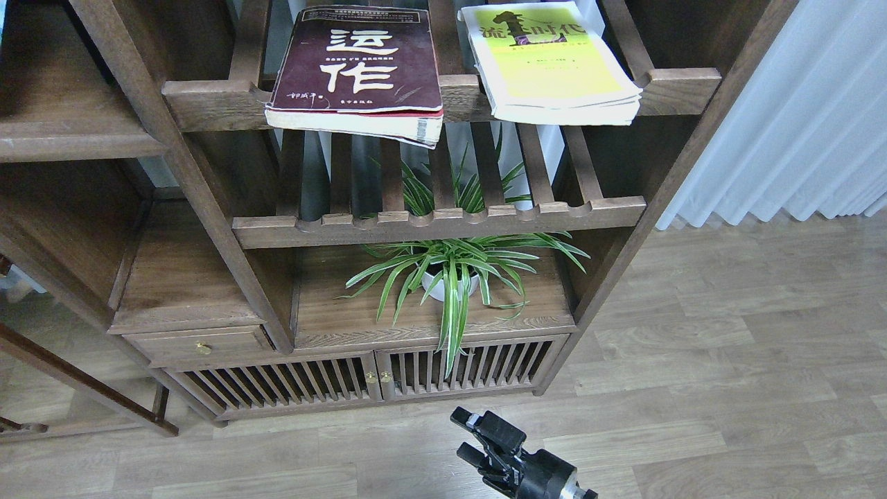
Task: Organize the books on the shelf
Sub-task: 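Place the blue book on the side shelf with the left gripper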
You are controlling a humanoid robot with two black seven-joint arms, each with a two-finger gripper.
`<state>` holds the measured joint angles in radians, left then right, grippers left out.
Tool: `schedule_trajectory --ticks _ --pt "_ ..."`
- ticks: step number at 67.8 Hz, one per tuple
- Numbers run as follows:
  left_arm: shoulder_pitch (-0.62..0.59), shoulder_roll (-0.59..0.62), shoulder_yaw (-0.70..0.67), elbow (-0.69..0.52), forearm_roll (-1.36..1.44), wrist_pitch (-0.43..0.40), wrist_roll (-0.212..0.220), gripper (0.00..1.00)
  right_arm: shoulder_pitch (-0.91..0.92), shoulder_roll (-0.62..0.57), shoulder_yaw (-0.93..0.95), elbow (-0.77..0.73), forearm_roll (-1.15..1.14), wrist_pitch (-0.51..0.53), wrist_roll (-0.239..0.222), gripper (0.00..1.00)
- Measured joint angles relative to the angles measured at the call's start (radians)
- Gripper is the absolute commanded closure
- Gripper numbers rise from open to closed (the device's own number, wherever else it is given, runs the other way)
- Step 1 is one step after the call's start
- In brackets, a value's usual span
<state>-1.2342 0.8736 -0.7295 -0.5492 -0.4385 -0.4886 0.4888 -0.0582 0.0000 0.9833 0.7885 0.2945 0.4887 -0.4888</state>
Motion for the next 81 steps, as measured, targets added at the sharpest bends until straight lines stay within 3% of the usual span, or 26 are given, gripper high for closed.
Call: schedule_trajectory --ticks 6,10,25,33,38,39,81 --pt "-0.009 -0.032 0.000 0.014 0.013 0.000 0.000 0.94 -0.001 0.000 0.000 0.000 0.000 0.000 0.000 0.00" --pt "-0.010 -0.049 0.000 0.020 0.016 0.000 0.000 0.87 -0.002 0.000 0.000 0.000 0.000 0.000 0.000 0.00" --pt "-0.013 -0.082 -0.003 0.025 0.017 0.000 0.000 0.37 -0.008 0.000 0.001 0.000 0.000 0.000 0.000 0.00" --pt "-0.018 -0.085 -0.003 0.025 0.019 0.000 0.000 0.16 -0.009 0.000 0.001 0.000 0.000 0.000 0.000 0.00" --pt "-0.020 -0.086 -0.003 0.025 0.024 0.000 0.000 0.09 -0.009 0.000 0.001 0.000 0.000 0.000 0.000 0.00" --pt "-0.024 -0.085 -0.003 0.025 0.031 0.000 0.000 0.02 -0.009 0.000 0.000 0.000 0.000 0.000 0.000 0.00" --pt "-0.031 -0.019 0.003 -0.101 0.090 0.000 0.000 0.00 -0.008 0.000 -0.001 -0.010 0.000 0.000 0.000 0.00"
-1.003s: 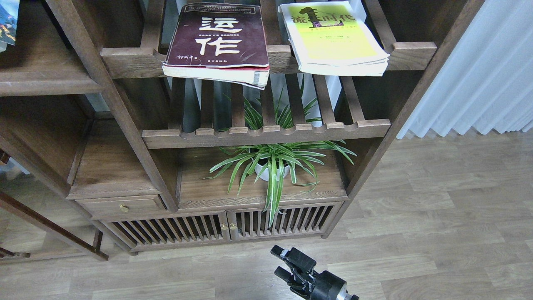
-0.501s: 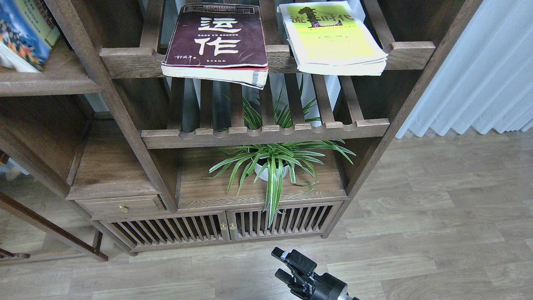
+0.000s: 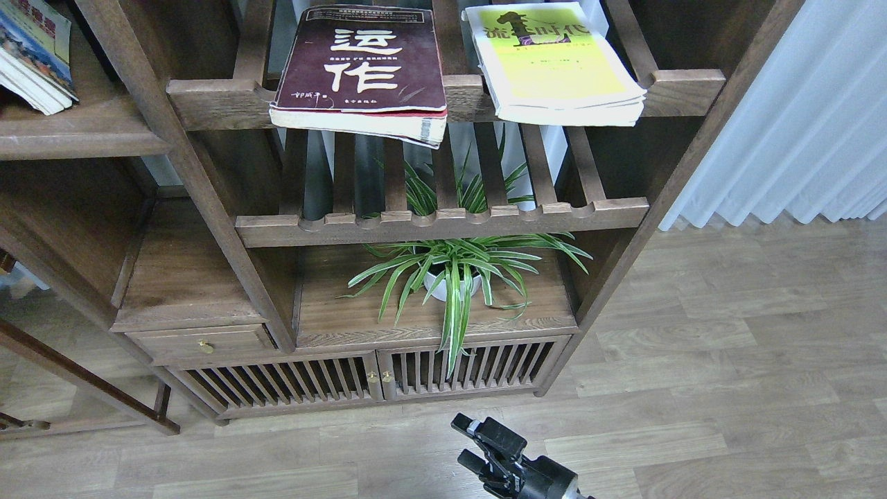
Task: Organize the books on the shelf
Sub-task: 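Place the blue book on the side shelf with the left gripper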
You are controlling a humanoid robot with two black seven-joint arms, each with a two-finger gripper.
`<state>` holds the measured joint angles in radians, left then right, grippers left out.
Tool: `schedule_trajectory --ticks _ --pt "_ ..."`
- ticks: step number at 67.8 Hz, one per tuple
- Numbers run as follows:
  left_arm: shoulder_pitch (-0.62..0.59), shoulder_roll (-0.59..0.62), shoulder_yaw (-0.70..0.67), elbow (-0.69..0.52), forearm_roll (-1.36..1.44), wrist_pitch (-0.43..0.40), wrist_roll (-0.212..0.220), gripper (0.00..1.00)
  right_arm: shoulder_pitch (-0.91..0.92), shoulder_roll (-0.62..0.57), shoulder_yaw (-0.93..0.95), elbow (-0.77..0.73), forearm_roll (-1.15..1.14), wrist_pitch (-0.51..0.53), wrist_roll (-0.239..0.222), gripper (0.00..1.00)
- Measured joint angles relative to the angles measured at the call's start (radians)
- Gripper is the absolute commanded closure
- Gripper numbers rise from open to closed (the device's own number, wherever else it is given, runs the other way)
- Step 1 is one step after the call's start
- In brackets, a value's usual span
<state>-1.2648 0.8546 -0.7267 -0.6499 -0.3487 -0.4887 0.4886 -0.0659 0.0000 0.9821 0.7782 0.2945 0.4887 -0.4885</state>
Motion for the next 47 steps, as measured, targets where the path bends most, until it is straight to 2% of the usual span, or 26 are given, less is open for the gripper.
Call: schedule_trajectory --ticks 23,47 --pt "0.008 0.123 0.049 -0.201 0.001 0.000 0.000 0.00 0.000 0.000 -0.001 -0.001 0.000 0.000 0.000 0.00" --pt "0.010 0.285 0.192 -0.378 0.001 0.000 0.000 0.00 0.002 0.000 -0.002 -0.001 0.000 0.000 0.000 0.00"
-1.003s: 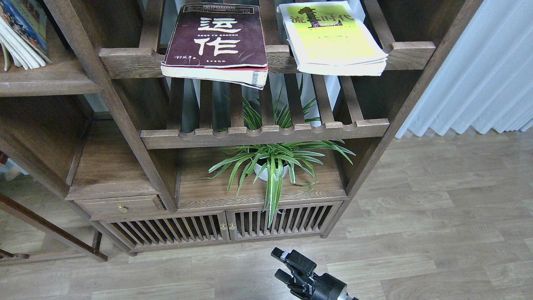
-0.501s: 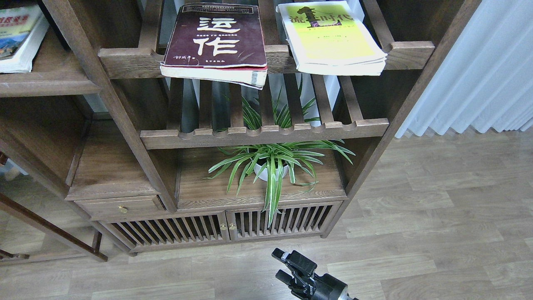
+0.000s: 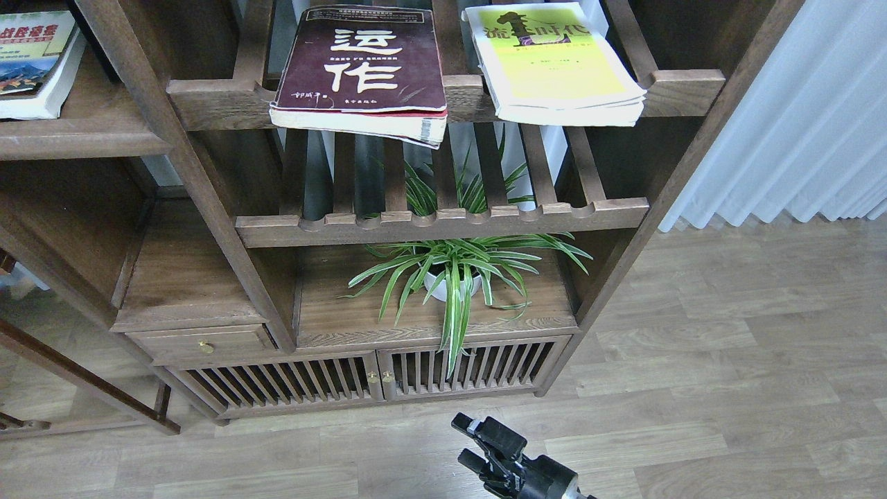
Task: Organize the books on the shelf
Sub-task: 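Place the blue book on the side shelf with the left gripper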
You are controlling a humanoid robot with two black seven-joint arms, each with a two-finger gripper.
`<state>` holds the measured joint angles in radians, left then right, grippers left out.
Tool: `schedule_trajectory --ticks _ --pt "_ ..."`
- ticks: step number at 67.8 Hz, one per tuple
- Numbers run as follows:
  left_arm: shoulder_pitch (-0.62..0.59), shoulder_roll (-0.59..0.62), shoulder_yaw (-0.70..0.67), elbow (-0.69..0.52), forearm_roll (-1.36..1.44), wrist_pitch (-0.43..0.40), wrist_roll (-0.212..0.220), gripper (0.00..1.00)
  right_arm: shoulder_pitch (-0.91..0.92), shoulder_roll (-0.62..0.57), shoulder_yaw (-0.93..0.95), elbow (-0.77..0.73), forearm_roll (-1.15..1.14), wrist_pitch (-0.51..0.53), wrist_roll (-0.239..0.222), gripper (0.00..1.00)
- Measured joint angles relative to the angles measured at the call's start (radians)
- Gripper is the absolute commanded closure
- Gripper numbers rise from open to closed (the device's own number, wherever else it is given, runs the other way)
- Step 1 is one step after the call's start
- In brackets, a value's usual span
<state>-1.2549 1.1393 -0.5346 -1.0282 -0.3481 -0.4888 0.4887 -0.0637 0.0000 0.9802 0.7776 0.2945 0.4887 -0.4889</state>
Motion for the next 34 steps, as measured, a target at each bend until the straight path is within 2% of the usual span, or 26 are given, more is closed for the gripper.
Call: schedule_trajectory --ticks 4,17,34 --pt "0.000 0.049 0.035 -0.054 0.000 0.000 0.000 0.00 0.001 0.000 0.000 0.000 0.000 0.000 0.000 0.00" --pt "0.005 0.151 0.148 -0.101 -0.002 0.000 0.000 0.00 0.001 0.000 0.003 0.000 0.000 0.000 0.000 0.00" --pt "0.026 0.215 0.352 -0.134 -0.006 0.000 0.000 0.00 0.002 0.000 0.003 0.003 0.000 0.000 0.000 0.00"
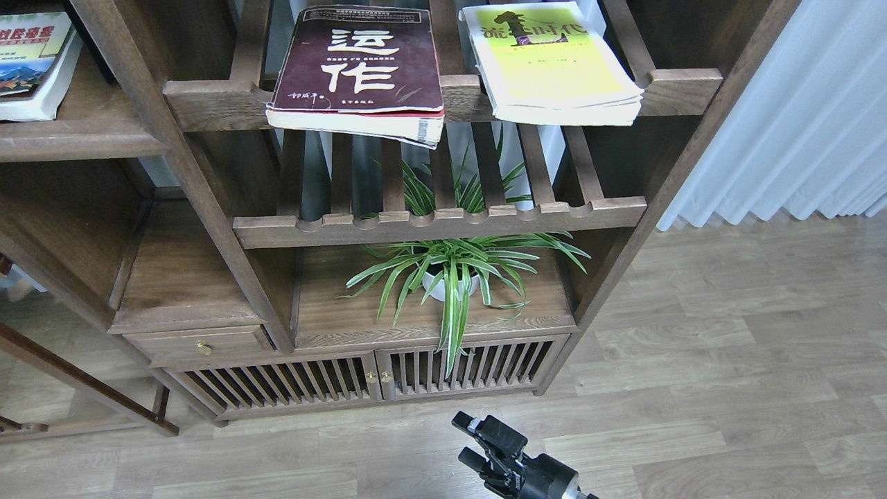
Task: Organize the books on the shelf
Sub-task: 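Place the blue book on the side shelf with the left gripper, then reach the right gripper up to the yellow-green book on the top shelf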
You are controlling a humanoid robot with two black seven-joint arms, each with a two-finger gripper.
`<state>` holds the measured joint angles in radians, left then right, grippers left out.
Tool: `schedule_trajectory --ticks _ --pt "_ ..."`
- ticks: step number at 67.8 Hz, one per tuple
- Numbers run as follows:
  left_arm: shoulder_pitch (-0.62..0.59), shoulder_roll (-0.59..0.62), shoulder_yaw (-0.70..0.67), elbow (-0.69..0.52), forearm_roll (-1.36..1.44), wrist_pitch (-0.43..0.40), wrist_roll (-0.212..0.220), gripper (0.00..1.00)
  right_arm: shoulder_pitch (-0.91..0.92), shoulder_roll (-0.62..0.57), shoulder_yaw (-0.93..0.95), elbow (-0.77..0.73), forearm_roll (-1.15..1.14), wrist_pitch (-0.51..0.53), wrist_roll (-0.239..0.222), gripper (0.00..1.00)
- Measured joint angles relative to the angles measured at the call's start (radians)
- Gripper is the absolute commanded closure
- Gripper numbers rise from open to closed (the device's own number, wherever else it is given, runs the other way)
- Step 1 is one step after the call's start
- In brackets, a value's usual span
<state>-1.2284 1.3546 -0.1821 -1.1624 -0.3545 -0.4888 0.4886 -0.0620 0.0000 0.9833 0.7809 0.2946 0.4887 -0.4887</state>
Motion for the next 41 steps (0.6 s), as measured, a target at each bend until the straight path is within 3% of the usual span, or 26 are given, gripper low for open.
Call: schedule_trajectory --ticks 15,16,30,41 --pt "0.102 -0.011 0.137 -0.008 -0.002 0.000 -0.008 0.00 0.003 0.000 0.000 0.007 0.000 0.000 0.000 0.00" --pt "0.148 -0.031 0.153 -0.014 -0.002 0.000 -0.041 0.00 0.003 0.000 0.000 0.008 0.000 0.000 0.000 0.00" --pt "0.392 -0.201 0.160 -0.019 -0.024 0.000 -0.216 0.00 0.023 0.000 0.025 0.027 -0.001 0.000 0.000 0.00" --pt "0.540 -0.360 0.132 -0.001 -0.095 0.000 -0.259 0.00 0.072 0.000 0.058 0.084 -0.001 0.000 0.000 0.00"
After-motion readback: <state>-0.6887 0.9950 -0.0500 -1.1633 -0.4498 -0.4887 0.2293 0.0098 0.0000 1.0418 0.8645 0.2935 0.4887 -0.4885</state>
